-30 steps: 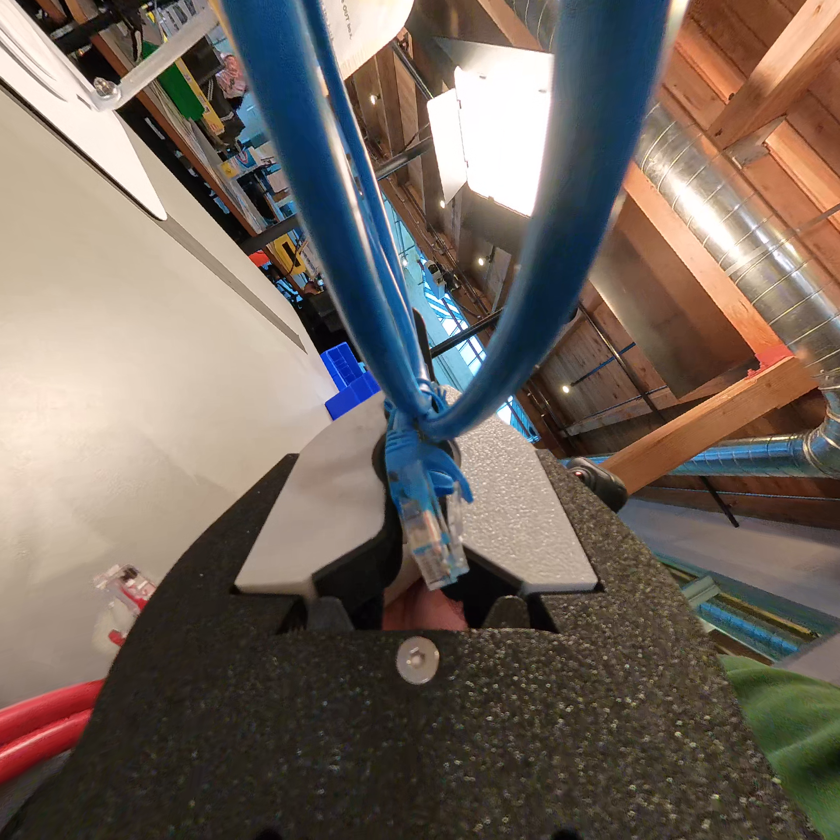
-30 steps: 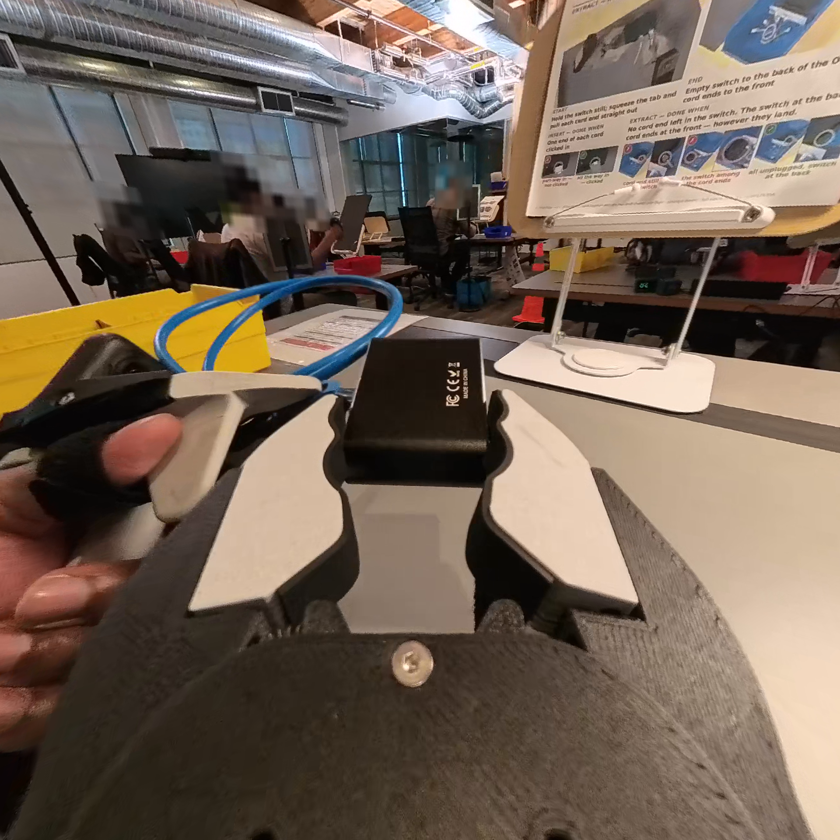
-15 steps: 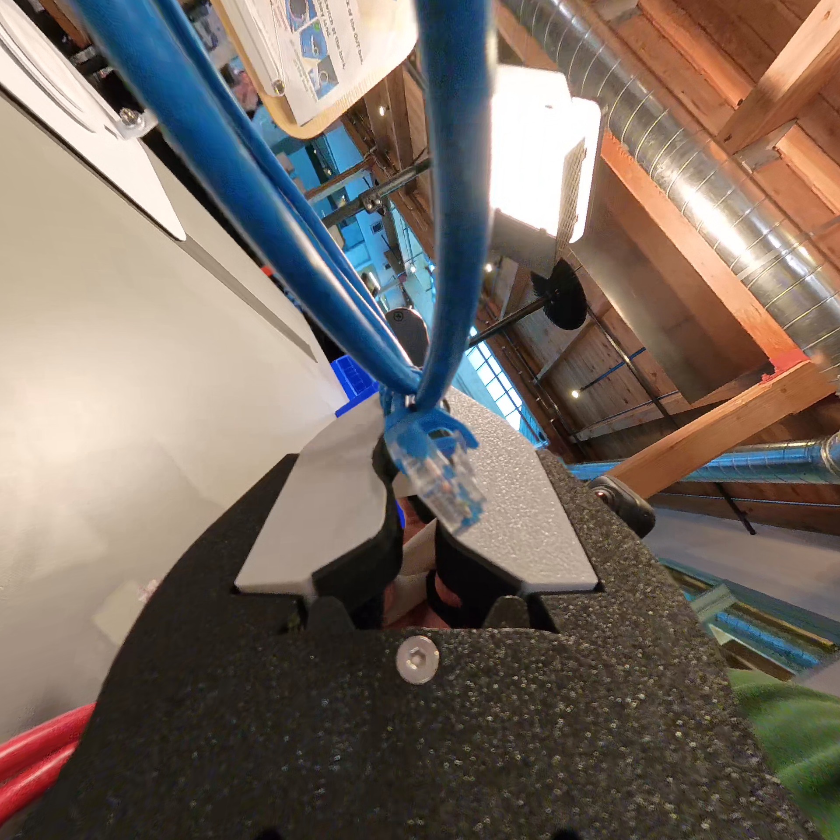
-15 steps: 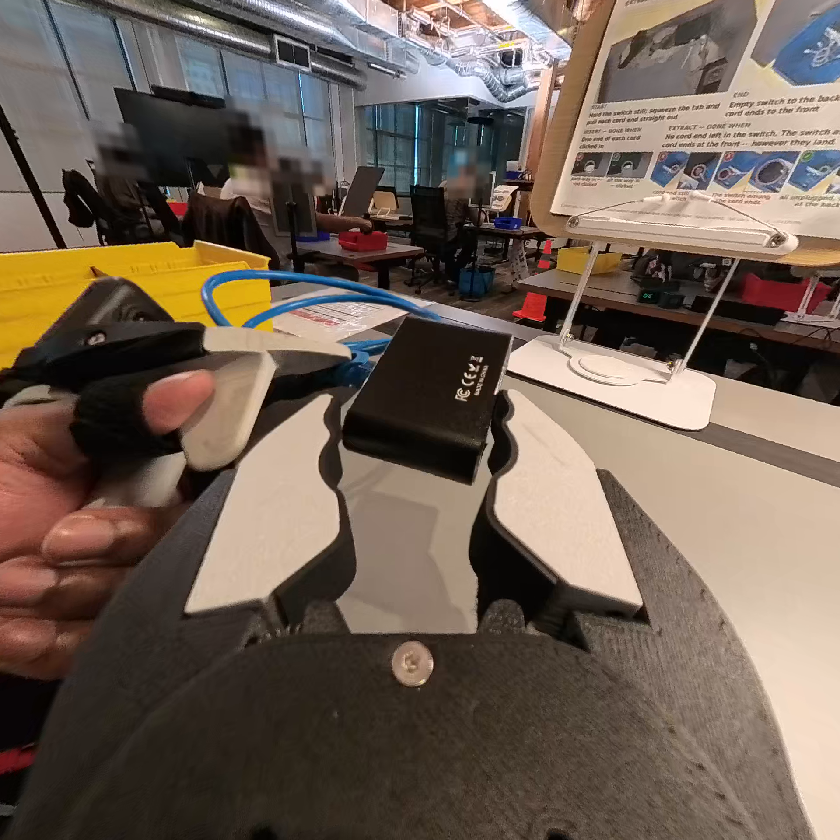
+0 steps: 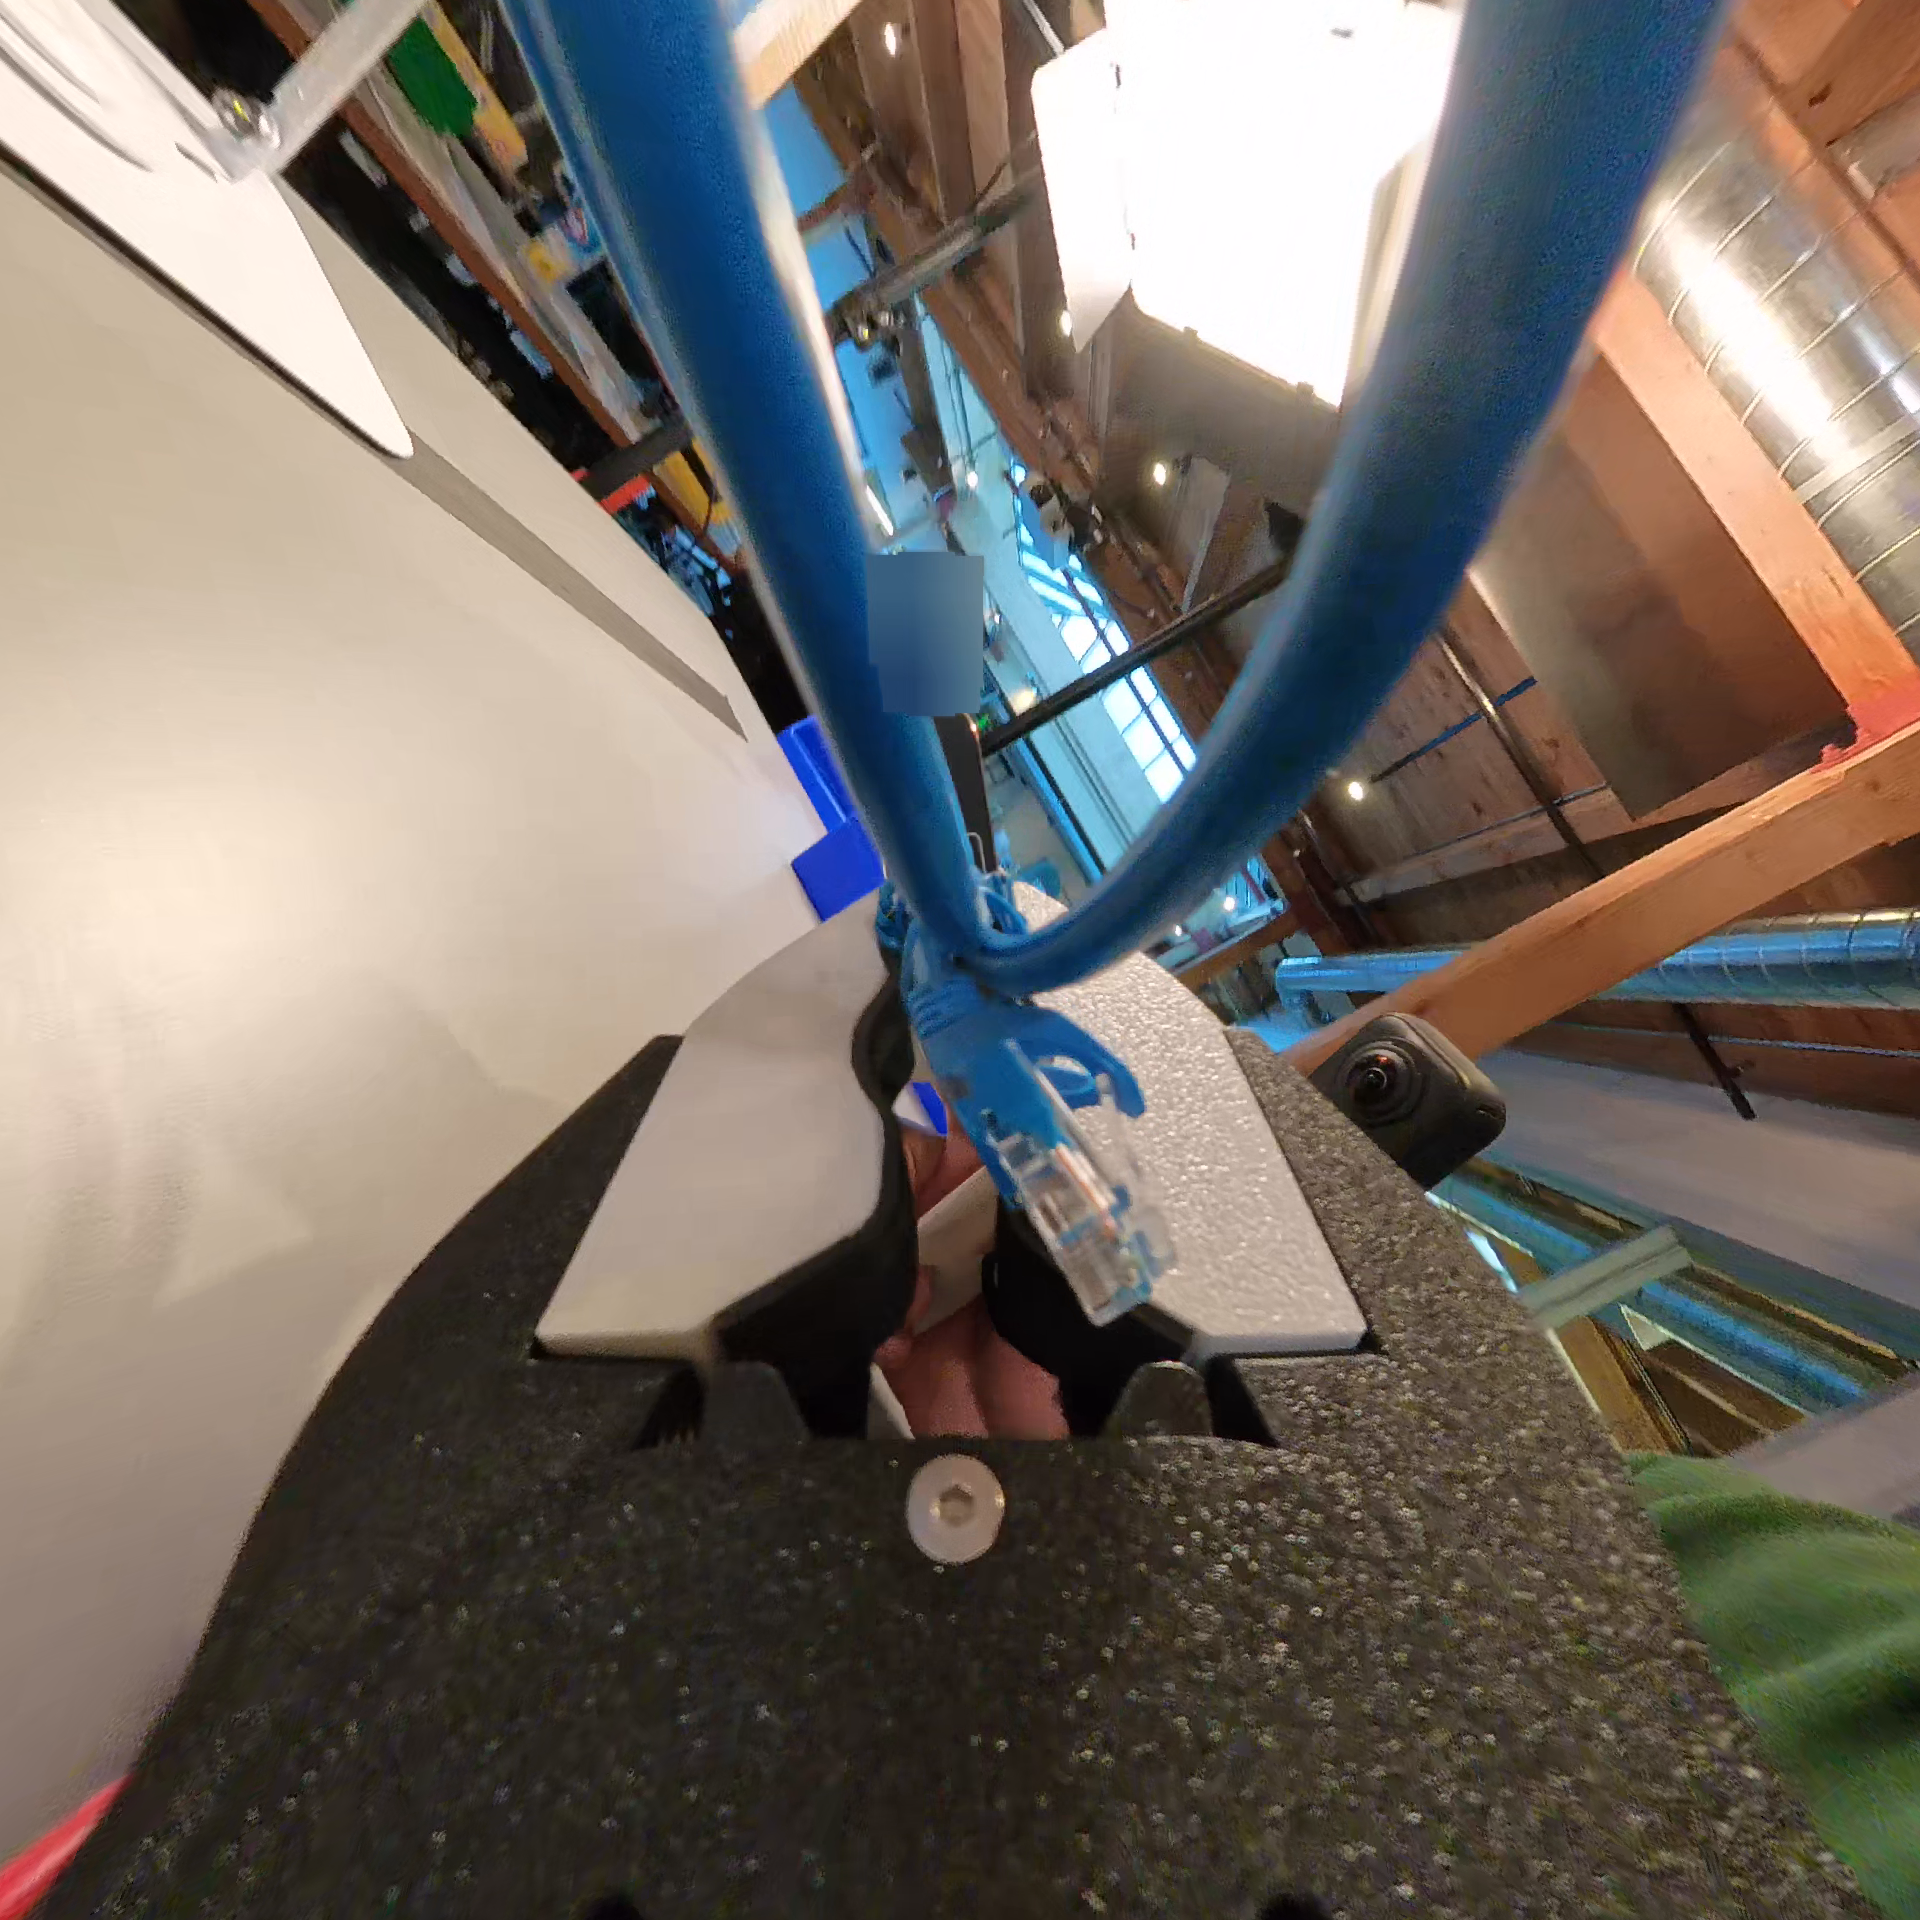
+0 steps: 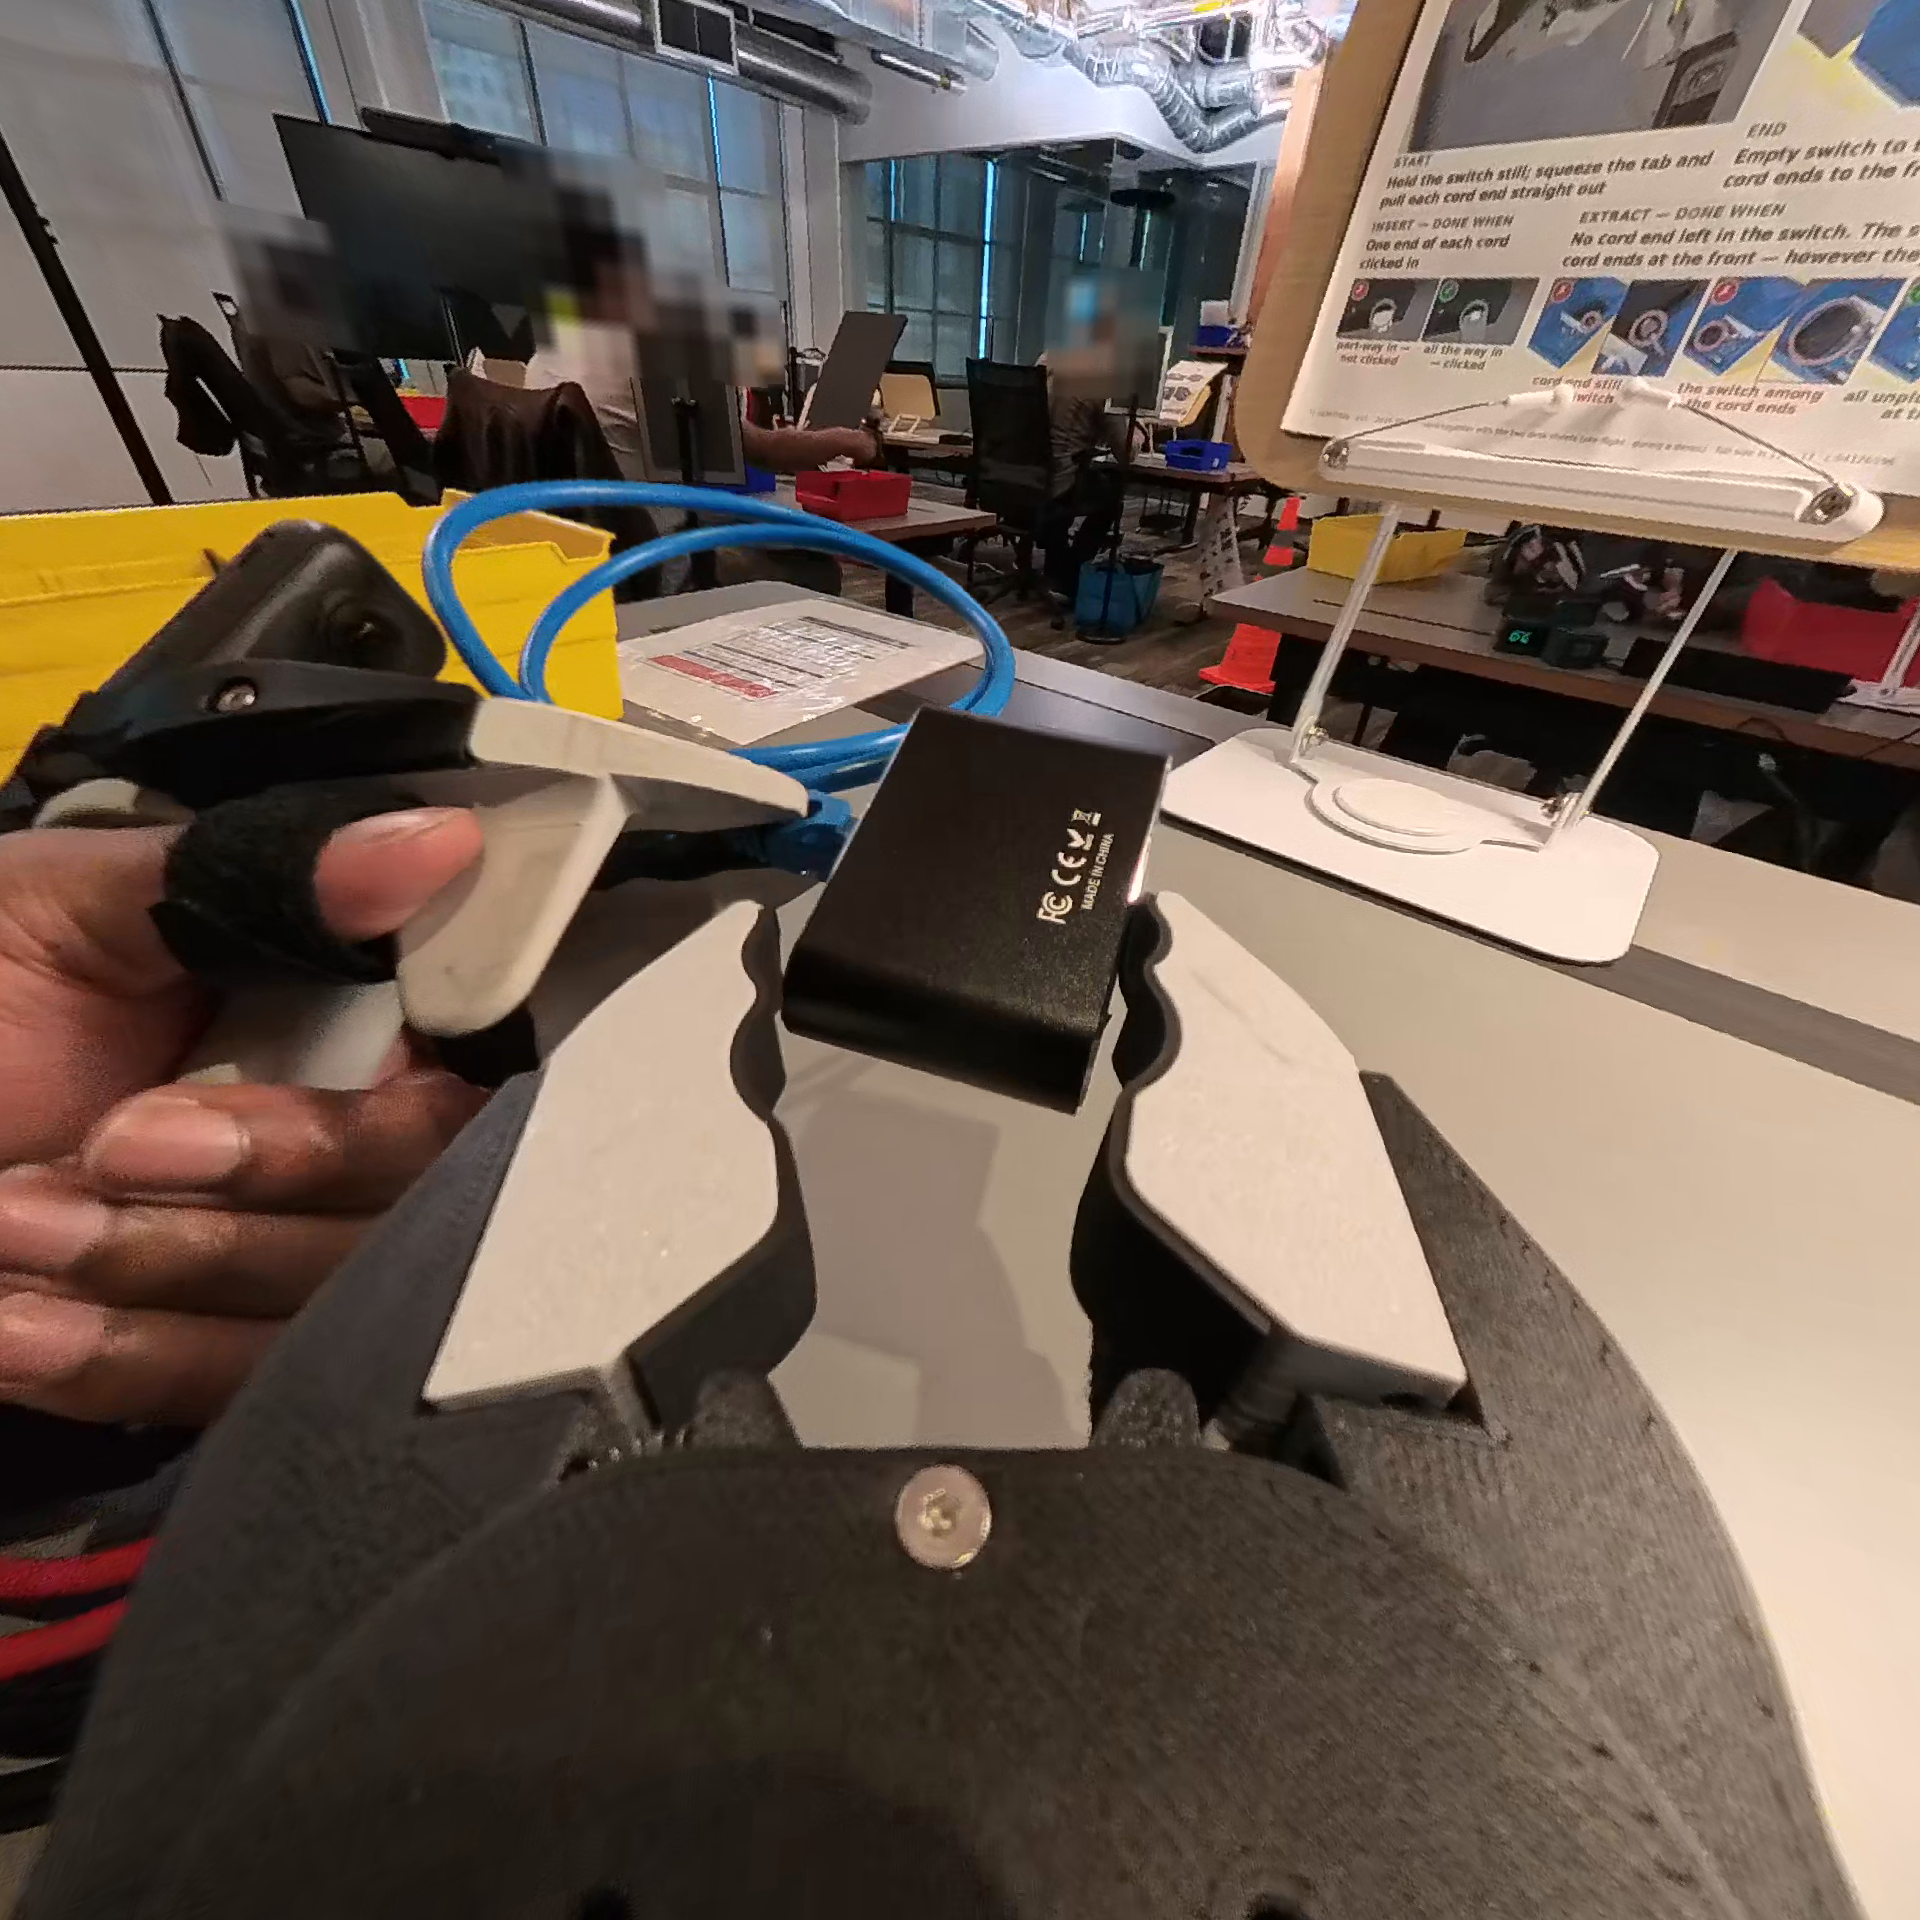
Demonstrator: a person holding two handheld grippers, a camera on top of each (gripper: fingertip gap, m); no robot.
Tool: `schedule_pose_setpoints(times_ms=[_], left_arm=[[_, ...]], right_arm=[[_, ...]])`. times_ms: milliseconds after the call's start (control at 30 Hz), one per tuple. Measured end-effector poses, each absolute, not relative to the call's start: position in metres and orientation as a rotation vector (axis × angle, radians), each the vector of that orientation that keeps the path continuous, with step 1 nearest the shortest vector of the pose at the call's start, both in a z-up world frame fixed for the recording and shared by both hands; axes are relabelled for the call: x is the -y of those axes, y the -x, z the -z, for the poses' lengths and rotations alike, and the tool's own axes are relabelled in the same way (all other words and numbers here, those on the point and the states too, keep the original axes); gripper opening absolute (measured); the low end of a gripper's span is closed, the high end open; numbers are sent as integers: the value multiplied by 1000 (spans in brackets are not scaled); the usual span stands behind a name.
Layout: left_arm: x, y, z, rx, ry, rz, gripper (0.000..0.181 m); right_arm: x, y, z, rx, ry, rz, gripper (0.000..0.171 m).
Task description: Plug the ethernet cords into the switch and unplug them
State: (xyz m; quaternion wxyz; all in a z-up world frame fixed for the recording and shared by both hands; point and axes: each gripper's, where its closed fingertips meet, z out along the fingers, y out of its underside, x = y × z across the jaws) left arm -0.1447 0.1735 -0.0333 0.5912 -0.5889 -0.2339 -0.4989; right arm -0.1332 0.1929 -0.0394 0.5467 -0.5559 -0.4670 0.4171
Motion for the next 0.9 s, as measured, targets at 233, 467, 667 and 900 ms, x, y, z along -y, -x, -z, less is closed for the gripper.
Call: schedule_pose_setpoints(times_ms=[233, 467, 667, 900], left_arm=[[-180, 141, 35, 481, 1441, 1183, 24], [-182, 134, 35, 515, 1363, 1316, 41], [-178, 132, 23, 559, 1183, 1516, 44], [-178, 129, 25, 571, 1179, 1548, 47]], right_arm=[[-197, 128, 32, 1079, 1241, -908, 63], [-193, 122, 19, 1037, 1181, -908, 62], [-185, 123, 19, 1057, 1145, -920, 62], [-178, 127, 24, 1104, 1117, -900, 62]])
